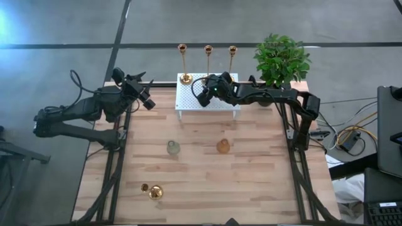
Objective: Pick & Place candle stick holders
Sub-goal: Put the transparent glass candle holder on the shelf
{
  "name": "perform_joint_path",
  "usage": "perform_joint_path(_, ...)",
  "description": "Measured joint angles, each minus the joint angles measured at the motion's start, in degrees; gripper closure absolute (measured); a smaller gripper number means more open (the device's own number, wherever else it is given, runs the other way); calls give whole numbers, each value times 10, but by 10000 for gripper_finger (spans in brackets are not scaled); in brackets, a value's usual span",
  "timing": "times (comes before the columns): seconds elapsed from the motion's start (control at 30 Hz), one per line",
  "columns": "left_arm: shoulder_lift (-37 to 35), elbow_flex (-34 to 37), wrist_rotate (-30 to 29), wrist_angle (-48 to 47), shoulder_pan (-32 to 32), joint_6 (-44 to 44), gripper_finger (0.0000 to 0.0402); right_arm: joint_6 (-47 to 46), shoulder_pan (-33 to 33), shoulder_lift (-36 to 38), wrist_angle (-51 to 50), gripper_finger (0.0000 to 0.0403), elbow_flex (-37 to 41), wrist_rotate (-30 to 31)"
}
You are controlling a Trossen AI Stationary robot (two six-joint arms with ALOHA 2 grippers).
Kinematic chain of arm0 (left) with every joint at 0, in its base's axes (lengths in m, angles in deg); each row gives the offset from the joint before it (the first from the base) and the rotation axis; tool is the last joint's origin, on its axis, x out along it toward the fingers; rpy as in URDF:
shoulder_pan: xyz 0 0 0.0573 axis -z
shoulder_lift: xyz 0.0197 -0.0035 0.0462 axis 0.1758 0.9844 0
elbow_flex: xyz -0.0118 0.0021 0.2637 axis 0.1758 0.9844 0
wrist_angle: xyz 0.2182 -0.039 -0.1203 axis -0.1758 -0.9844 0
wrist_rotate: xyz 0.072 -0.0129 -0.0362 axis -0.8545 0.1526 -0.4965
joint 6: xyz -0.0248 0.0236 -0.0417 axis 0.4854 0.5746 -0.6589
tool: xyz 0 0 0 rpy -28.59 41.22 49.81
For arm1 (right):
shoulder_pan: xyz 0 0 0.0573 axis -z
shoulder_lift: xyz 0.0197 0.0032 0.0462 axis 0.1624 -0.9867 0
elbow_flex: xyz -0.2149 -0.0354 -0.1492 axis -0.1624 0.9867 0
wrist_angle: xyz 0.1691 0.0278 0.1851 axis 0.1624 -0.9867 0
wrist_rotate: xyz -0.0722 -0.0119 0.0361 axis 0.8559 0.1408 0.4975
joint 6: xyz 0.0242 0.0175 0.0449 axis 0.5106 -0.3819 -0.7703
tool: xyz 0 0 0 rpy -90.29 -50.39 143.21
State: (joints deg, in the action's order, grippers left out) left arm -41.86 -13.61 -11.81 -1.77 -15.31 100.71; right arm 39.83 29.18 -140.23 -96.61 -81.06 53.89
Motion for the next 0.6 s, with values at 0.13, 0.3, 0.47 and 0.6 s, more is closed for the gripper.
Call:
perform_joint_path(0.13,0,0,0,0,0,0,213,12,0,0,2,247,0,-1)
perform_joint_path(0.3,0,0,0,0,0,0,213,13,2,0,4,250,0,-10)
perform_joint_path(0.47,0,0,0,0,0,0,213,13,6,0,11,236,0,-16)
perform_joint_path(0.6,0,0,0,0,0,0,213,11,10,0,19,220,1,-37)
